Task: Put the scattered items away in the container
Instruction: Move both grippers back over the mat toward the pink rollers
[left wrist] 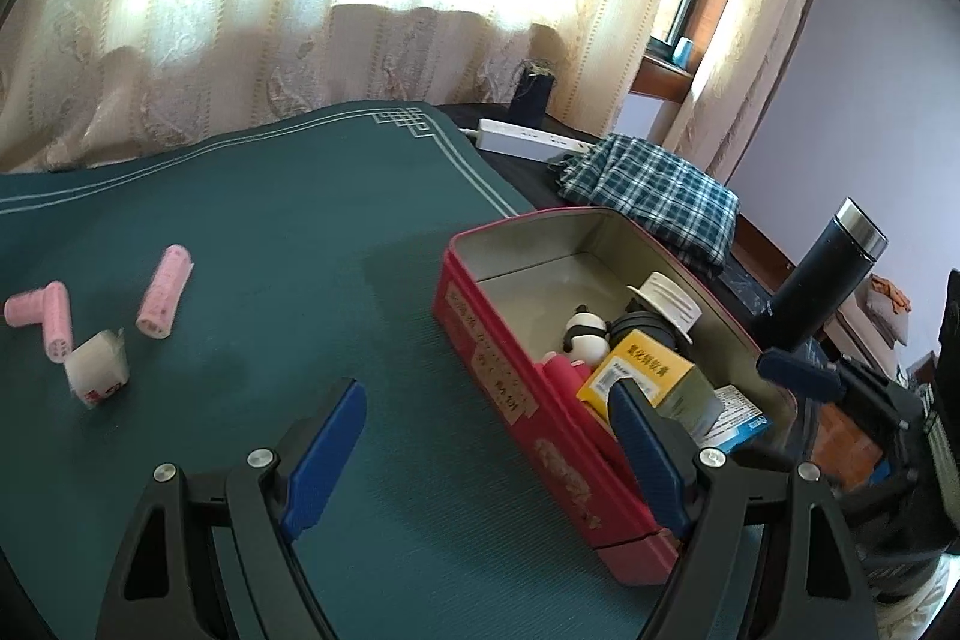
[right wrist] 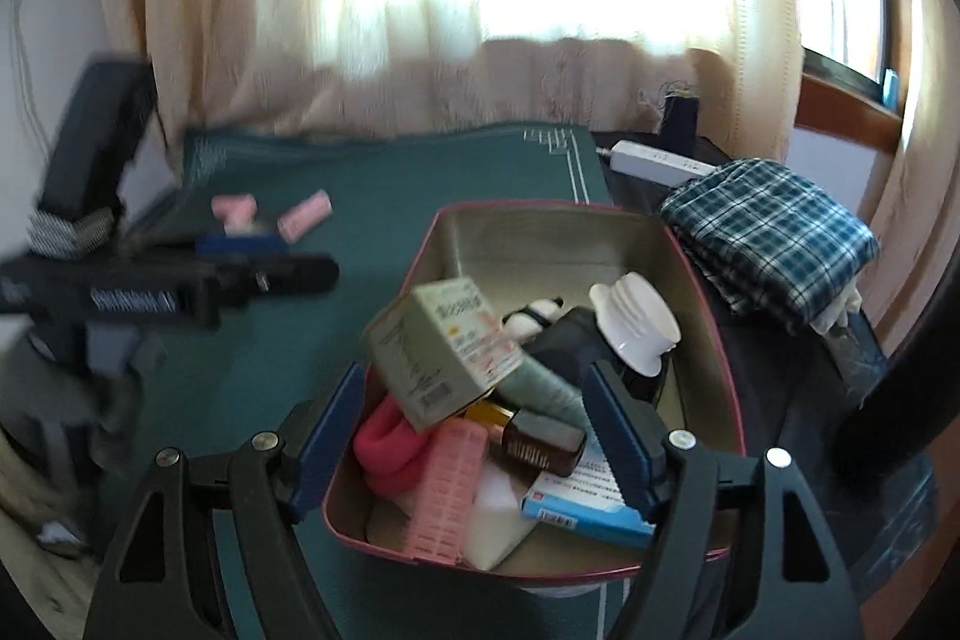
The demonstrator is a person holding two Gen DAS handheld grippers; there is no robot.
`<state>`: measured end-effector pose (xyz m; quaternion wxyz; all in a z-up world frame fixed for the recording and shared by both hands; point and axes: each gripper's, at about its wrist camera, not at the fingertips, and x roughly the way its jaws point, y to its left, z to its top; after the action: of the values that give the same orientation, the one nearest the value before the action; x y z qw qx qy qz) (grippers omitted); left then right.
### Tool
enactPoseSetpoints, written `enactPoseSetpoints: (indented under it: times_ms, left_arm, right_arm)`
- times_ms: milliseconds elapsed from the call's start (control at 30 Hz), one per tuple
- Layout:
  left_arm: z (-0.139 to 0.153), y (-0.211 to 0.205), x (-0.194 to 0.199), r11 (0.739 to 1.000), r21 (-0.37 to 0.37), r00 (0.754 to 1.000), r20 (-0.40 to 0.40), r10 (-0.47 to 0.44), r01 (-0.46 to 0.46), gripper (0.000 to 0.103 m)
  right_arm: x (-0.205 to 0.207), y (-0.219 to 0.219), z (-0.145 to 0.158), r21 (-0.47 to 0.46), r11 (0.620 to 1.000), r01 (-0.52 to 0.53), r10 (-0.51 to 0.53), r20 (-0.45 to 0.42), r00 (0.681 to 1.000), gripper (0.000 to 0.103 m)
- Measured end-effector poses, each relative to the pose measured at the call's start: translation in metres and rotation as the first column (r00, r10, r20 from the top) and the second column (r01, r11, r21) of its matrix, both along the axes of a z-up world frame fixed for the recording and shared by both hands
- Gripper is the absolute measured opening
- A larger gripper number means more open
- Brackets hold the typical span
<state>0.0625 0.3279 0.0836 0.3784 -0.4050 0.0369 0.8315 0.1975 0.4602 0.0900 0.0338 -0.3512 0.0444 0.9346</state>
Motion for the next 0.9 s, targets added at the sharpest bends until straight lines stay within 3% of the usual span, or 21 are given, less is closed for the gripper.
enactPoseSetpoints:
  times_ms: [167, 400, 800, 900]
  left_arm:
    - [-0.003, -0.014, -0.003, 1.000, 0.009, 1.000, 0.013, 0.021, -0.021, 0.085]
    - [-0.003, -0.043, -0.010, 0.997, 0.030, 0.998, 0.017, 0.065, -0.065, 0.085]
    - [-0.020, -0.132, -0.042, 0.974, 0.044, 0.974, 0.052, 0.221, -0.223, 0.085]
    - [-0.026, -0.165, -0.053, 0.956, 0.044, 0.955, 0.070, 0.287, -0.291, 0.085]
  right_arm:
    - [-0.023, 0.004, -0.013, 0.098, 0.990, 0.105, -0.113, 0.083, 0.990, 0.079]
    - [-0.046, 0.019, -0.004, 0.061, 0.971, 0.233, -0.236, 0.049, 0.971, 0.079]
    - [-0.065, 0.008, -0.004, 0.086, 0.952, 0.294, -0.301, 0.085, 0.950, 0.081]
    - [-0.062, -0.006, 0.006, 0.070, 0.951, 0.300, -0.303, 0.035, 0.952, 0.081]
